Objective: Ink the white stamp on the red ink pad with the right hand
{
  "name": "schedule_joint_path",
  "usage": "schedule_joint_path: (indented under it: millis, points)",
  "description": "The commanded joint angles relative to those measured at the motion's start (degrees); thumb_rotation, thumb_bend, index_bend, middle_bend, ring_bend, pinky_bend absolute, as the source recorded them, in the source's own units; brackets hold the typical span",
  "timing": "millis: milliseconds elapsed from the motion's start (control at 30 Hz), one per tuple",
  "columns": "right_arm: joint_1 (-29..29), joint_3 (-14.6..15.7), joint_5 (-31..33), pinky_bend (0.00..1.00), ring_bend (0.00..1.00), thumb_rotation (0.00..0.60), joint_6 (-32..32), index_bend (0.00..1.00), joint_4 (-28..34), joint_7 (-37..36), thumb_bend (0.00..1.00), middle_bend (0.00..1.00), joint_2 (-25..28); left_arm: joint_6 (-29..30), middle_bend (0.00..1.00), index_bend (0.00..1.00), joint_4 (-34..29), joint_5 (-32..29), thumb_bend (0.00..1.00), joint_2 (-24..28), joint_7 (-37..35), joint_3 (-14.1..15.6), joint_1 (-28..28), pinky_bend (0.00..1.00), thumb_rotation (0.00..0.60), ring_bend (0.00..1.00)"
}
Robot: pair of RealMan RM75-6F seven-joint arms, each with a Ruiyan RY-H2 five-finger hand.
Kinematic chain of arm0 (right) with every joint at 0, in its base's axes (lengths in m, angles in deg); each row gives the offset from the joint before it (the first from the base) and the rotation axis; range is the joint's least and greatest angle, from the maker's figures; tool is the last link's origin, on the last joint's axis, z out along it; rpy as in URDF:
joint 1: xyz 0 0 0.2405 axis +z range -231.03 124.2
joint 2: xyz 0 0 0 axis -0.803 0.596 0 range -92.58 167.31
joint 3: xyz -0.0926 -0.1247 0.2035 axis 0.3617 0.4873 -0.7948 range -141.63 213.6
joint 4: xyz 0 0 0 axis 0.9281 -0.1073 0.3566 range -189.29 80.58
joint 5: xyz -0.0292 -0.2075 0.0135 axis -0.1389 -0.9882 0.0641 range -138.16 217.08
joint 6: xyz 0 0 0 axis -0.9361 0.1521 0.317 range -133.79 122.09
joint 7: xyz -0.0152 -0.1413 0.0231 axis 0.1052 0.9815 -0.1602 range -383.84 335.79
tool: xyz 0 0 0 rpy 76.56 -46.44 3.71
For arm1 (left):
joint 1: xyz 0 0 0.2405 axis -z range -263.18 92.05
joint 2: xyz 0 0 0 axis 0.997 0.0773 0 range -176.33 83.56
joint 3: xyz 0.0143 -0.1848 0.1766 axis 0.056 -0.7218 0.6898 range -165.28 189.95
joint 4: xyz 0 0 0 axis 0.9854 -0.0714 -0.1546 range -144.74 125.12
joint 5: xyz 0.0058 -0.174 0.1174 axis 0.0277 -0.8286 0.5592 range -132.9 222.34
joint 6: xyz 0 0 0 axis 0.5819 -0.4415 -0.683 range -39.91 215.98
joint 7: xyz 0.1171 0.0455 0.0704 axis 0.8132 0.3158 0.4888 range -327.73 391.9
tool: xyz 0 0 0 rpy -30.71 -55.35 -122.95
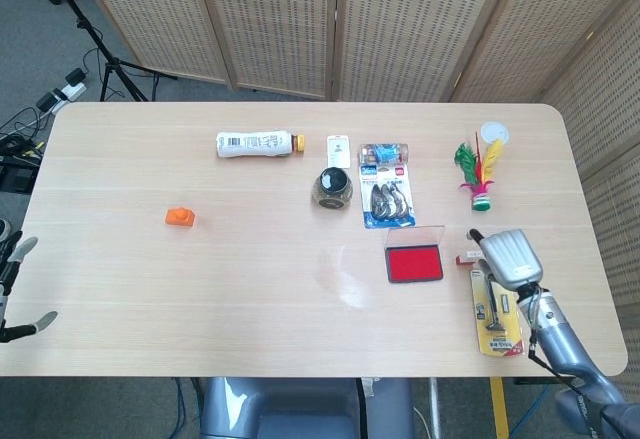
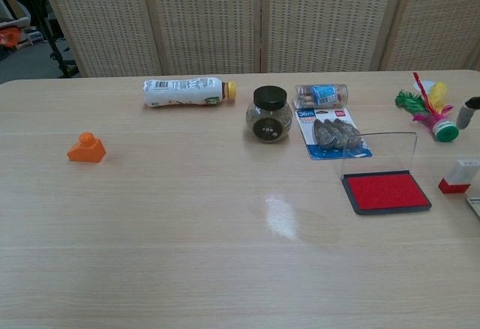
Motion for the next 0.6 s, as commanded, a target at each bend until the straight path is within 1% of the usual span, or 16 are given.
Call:
schedule_joint_path:
  millis: [33,67,133,167,233,400,600]
  points:
    - [-4.8,-0.1,-3.0,0.37,0.22,0.600,9.0,0.18,9.5,-0.8,0.12,0.20,7.9,0.4,0.00,0.00,0.0,0.4,0.00,0.1,-0.2,0.0,-0.1,0.00,0.600,0.00]
    - [-5.9,-0.2,-3.6,0.27,0.10,0.600,11.3,0.16,10.9,-2.1,0.06,0.11,9.0,0.6,0.00,0.00,0.0,0.6,0.00,0.1,-0.3,0.1,-0.2,0.00,0.600,0.00]
    - [-7.3,-0.1,-4.6,0.13,0.01,0.600,13.8,0.13,12.3,-3.9,0.00,0.02,10.0,0.9,0.00,0.00,0.0,0.7,0.00,0.2,-0.4,0.1,-0.3,0.00,0.600,0.00]
    - [-8.1,-0.1,-5.1,0.07,0.00,0.600,15.3,0.10,12.9,-5.2,0.00,0.00,10.3,1.1,0.00,0.00,0.0,0.8,0.00,0.2,-0.4,0.1,-0.4,0.00,0.600,0.00]
    - [-9.7,-0.2,-5.8,0.01,0.00,0.600,18.3,0.08,13.9,-6.8,0.00,0.00,10.6,1.4,0.00,0.00,0.0,0.8,0.00,0.1,-0.4,0.0,-0.5,0.00,0.600,0.00]
    - [-12.9,-0.3,-5.9,0.00,0.00,0.600,23.1,0.04,15.3,-7.7,0.00,0.00,10.2,1.7,0.00,0.00,0.3,0.5,0.00,-0.1,-0.2,-0.2,-0.7,0.00,0.600,0.00]
    - [-16.2,-0.8,-4.6,0.00,0.00,0.600,26.6,0.03,15.4,-8.6,0.00,0.00,8.5,1.9,0.00,0.00,0.5,0.4,0.00,-0.2,-0.5,-0.3,-0.8,0.00,0.600,0.00]
